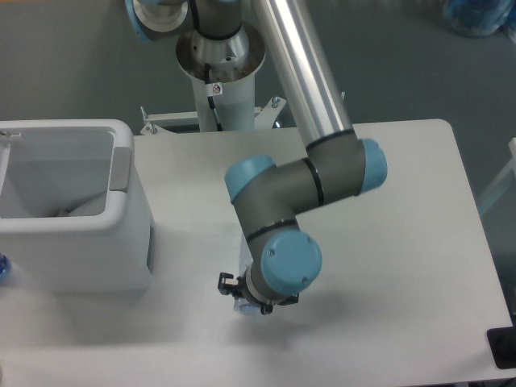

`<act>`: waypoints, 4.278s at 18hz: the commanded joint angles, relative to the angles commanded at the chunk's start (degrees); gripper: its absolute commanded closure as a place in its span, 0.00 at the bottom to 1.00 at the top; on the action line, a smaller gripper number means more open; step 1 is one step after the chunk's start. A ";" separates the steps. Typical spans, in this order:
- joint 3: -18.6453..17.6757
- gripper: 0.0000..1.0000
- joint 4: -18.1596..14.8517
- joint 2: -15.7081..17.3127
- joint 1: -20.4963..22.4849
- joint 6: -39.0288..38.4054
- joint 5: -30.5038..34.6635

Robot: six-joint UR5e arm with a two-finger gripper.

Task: Place the trash in the trash can
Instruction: 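Lift the bottle and carry it over the trash bin, then lower the bottle into the bin and open the gripper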

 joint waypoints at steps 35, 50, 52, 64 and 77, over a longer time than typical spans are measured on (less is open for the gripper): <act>3.25 0.54 18.63 18.91 0.70 -9.31 -33.75; -9.83 0.54 21.62 24.79 -6.50 -7.92 -35.43; -11.86 0.53 21.62 25.76 -6.50 -5.90 -35.43; -14.94 0.00 22.15 26.03 -8.70 -4.05 -35.43; -12.13 0.00 21.97 23.50 -1.86 -0.35 -34.82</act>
